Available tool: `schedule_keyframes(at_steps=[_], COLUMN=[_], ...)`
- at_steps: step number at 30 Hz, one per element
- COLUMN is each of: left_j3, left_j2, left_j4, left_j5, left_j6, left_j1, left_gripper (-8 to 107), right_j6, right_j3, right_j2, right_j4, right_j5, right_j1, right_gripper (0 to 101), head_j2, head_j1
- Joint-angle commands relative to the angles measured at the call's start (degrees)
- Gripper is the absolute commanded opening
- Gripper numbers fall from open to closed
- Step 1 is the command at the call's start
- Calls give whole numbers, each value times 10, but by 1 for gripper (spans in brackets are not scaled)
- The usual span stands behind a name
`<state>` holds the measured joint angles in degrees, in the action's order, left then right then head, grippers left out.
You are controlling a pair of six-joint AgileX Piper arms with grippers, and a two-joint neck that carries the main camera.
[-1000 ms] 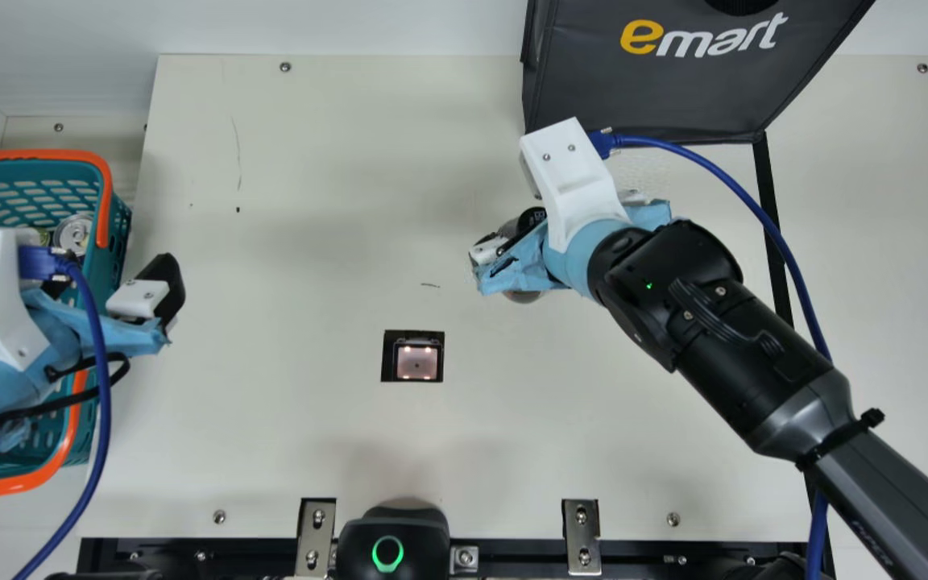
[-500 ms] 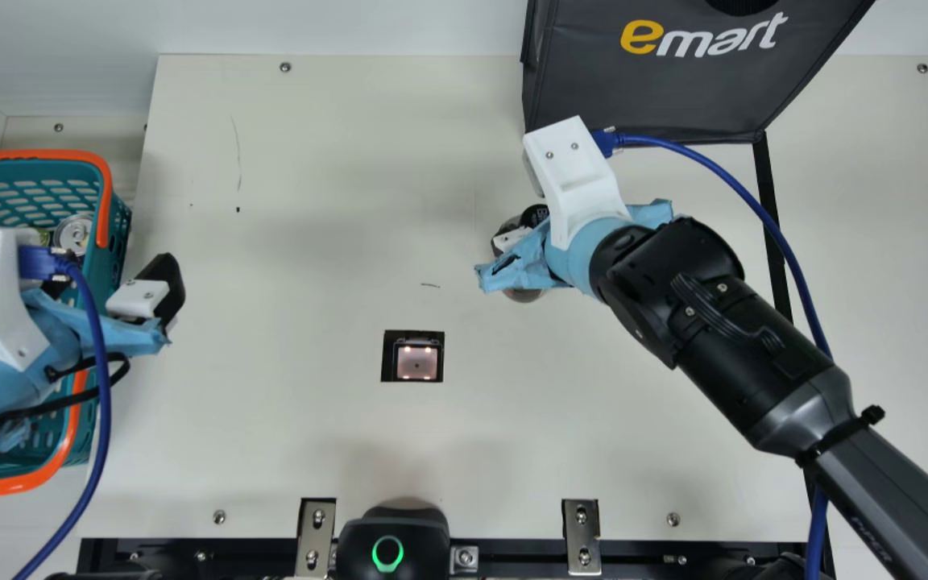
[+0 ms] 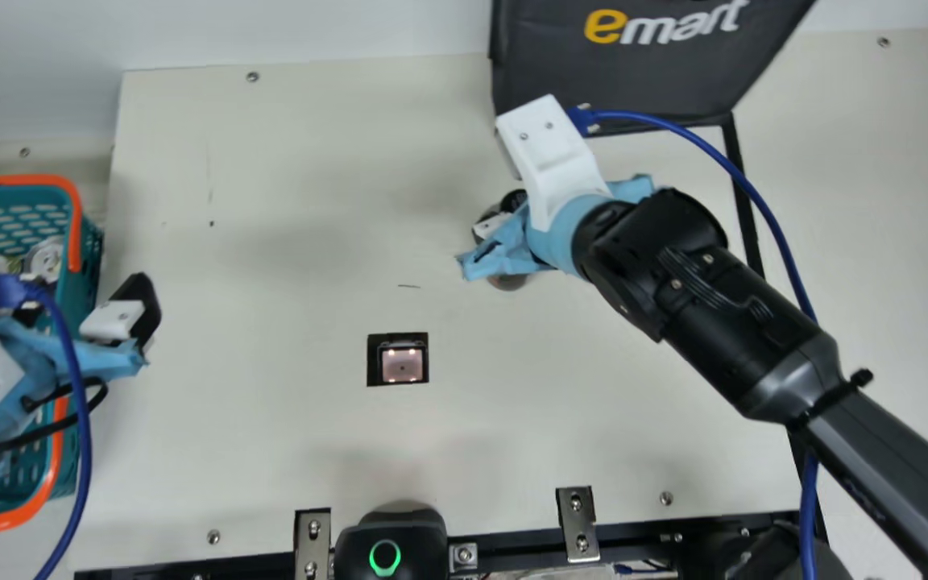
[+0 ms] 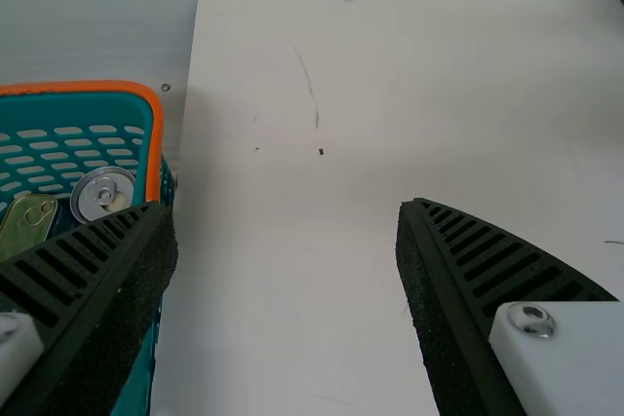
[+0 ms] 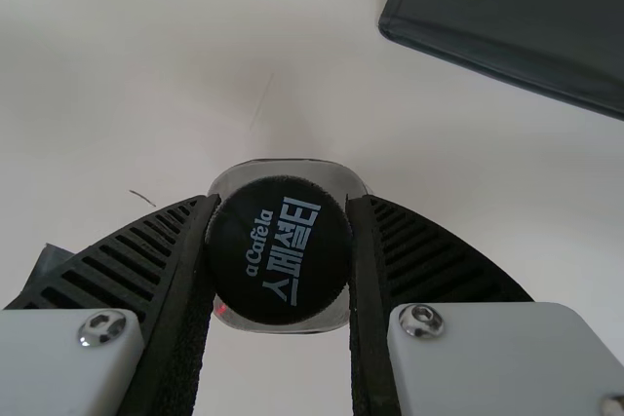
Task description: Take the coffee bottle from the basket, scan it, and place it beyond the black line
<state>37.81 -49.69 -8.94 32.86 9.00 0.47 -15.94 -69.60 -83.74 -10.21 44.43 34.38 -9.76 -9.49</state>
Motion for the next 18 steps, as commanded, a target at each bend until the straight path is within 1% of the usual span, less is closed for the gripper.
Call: schedule_keyframes(at_steps=[1, 6, 18], left_j3=[0, 0, 0], left_j2=[0, 0, 0], left_j4=[0, 0, 0], left_j5=[0, 0, 0], left_j6=[0, 0, 0], left_j1=[0, 0, 0], left_gripper=[90, 90, 90], right_j6=[3, 7, 17], right_j3=[-2, -7, -15], right_j2=[2, 8, 25], right_j4=[-2, -2, -6], right_j5=[0, 5, 21], right_j1=[-1, -6, -38], right_gripper=[0, 0, 0], head_j2=[-52, -118, -118], head_j1=[16, 16, 16])
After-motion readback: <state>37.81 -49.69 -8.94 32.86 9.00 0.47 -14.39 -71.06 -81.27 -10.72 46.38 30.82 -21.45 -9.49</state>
